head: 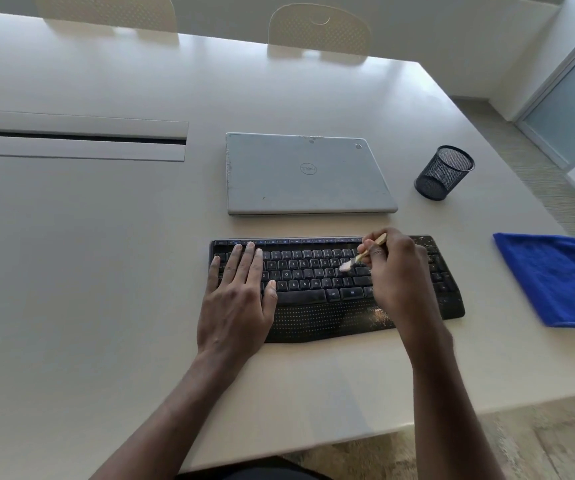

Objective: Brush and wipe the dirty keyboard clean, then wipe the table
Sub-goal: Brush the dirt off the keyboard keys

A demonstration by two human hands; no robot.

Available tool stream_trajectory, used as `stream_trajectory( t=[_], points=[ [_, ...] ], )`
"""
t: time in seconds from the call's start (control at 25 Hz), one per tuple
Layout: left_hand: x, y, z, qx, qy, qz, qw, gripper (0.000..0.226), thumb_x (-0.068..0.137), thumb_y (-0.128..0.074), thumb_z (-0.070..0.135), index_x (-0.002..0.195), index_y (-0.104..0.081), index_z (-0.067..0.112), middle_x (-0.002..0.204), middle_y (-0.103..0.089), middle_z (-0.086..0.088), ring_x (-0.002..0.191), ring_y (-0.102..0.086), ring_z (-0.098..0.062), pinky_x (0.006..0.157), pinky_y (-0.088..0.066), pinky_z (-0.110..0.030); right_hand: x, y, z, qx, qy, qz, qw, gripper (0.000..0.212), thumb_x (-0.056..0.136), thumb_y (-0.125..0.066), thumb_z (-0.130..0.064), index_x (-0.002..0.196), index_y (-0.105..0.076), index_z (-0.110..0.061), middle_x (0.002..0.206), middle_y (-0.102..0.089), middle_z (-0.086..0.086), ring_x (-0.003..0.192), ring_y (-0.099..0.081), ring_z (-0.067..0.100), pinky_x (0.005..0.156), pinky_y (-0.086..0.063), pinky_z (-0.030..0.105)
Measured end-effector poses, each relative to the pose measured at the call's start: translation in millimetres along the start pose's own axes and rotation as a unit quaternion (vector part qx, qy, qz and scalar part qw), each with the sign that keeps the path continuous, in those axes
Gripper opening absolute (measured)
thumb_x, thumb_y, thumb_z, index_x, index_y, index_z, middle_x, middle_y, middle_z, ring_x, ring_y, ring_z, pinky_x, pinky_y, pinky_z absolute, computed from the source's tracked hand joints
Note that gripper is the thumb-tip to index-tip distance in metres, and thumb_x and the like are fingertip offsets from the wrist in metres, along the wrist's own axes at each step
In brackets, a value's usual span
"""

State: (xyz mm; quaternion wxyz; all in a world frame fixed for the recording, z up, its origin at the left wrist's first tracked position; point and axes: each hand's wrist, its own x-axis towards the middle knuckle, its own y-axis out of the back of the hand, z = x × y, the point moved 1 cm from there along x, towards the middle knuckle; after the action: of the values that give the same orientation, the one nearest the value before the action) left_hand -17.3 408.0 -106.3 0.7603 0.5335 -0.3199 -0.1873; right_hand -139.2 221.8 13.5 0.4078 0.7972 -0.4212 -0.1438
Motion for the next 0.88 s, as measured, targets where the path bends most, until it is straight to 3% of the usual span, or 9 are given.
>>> stream_trajectory(
  t=[0.08, 0.16, 0.28, 0.4, 0.52, 0.64, 0.8, 0.88],
  points=[
    [0, 0, 0, -0.002, 0.001, 0.003, 1.0, 0.065, 0.103, -0.034, 0.045, 0.158, -0.044, 0.011, 0.167, -0.037, -0.008, 0.158, -0.029, -0.021, 0.13, -0.019, -0.049, 0, 7, 1, -0.009, 0.001, -0.011, 1.0, 0.014, 0.106, -0.055, -0.016, 0.098, -0.066, -0.018, 0.086, -0.073, -0.004, 0.073, -0.07, 0.002, 0.061, -0.05, 0.008],
    [0, 0, 1, -0.001, 0.002, 0.003, 1.0, 0.066, 0.103, -0.034, 0.045, 0.158, -0.044, 0.011, 0.167, -0.037, -0.008, 0.158, -0.029, -0.021, 0.13, -0.019, -0.049, 1, 12, -2, 0.009, 0.011, 0.013, 1.0, 0.017, 0.106, -0.053, -0.015, 0.095, -0.064, -0.02, 0.084, -0.072, -0.007, 0.066, -0.066, -0.008, 0.055, -0.043, 0.001],
    [0, 0, 0, 0.003, 0.001, 0.0, 1.0, 0.066, 0.103, -0.034, 0.045, 0.158, -0.043, 0.011, 0.167, -0.037, -0.008, 0.158, -0.029, -0.022, 0.129, -0.02, -0.05, 0, 5, -5, 0.011, 0.041, 0.019, 0.999, 0.018, 0.106, -0.055, -0.016, 0.095, -0.067, -0.023, 0.088, -0.074, -0.008, 0.076, -0.068, -0.003, 0.062, -0.046, 0.002],
    [0, 0, 0, 0.0, 0.002, 0.002, 1.0, 0.065, 0.103, -0.035, 0.045, 0.158, -0.044, 0.011, 0.167, -0.038, -0.008, 0.158, -0.029, -0.021, 0.129, -0.02, -0.05, -2, 3, -2, 0.014, 0.031, -0.026, 0.999, 0.018, 0.107, -0.054, -0.017, 0.095, -0.067, -0.021, 0.086, -0.074, -0.008, 0.078, -0.071, 0.004, 0.07, -0.058, 0.018],
    [1, 1, 1, 0.001, 0.002, 0.003, 1.0, 0.065, 0.103, -0.033, 0.045, 0.158, -0.044, 0.01, 0.166, -0.038, -0.008, 0.157, -0.03, -0.022, 0.129, -0.021, -0.05, -2, 8, -7, 0.022, 0.034, -0.014, 0.999, 0.018, 0.108, -0.051, -0.014, 0.095, -0.064, -0.016, 0.085, -0.071, -0.003, 0.067, -0.066, -0.004, 0.054, -0.044, 0.001],
    [0, 1, 0, 0.0, 0.0, 0.003, 1.0, 0.066, 0.103, -0.032, 0.045, 0.158, -0.044, 0.01, 0.167, -0.038, -0.008, 0.157, -0.03, -0.022, 0.129, -0.02, -0.05, 1, 1, -14, 0.015, 0.055, -0.001, 0.998, 0.016, 0.106, -0.054, -0.015, 0.097, -0.067, -0.016, 0.085, -0.068, -0.006, 0.069, -0.061, -0.02, 0.053, -0.04, -0.001],
    [0, 1, 1, 0.002, 0.001, 0.003, 1.0, 0.065, 0.104, -0.033, 0.045, 0.158, -0.044, 0.011, 0.167, -0.038, -0.008, 0.158, -0.029, -0.021, 0.129, -0.02, -0.05, 1, 2, -6, -0.014, 0.022, -0.05, 0.998, 0.016, 0.106, -0.056, -0.019, 0.095, -0.067, -0.021, 0.088, -0.073, -0.005, 0.077, -0.069, 0.003, 0.054, -0.042, 0.003],
    [0, 1, 1, 0.001, 0.003, 0.005, 1.0, 0.065, 0.104, -0.033, 0.045, 0.158, -0.044, 0.011, 0.166, -0.038, -0.008, 0.157, -0.03, -0.021, 0.129, -0.021, -0.05, -1, 10, -5, -0.02, 0.013, -0.056, 0.998, 0.018, 0.107, -0.054, -0.017, 0.093, -0.065, -0.019, 0.086, -0.072, -0.005, 0.071, -0.068, 0.001, 0.05, -0.041, 0.004]
  ],
)
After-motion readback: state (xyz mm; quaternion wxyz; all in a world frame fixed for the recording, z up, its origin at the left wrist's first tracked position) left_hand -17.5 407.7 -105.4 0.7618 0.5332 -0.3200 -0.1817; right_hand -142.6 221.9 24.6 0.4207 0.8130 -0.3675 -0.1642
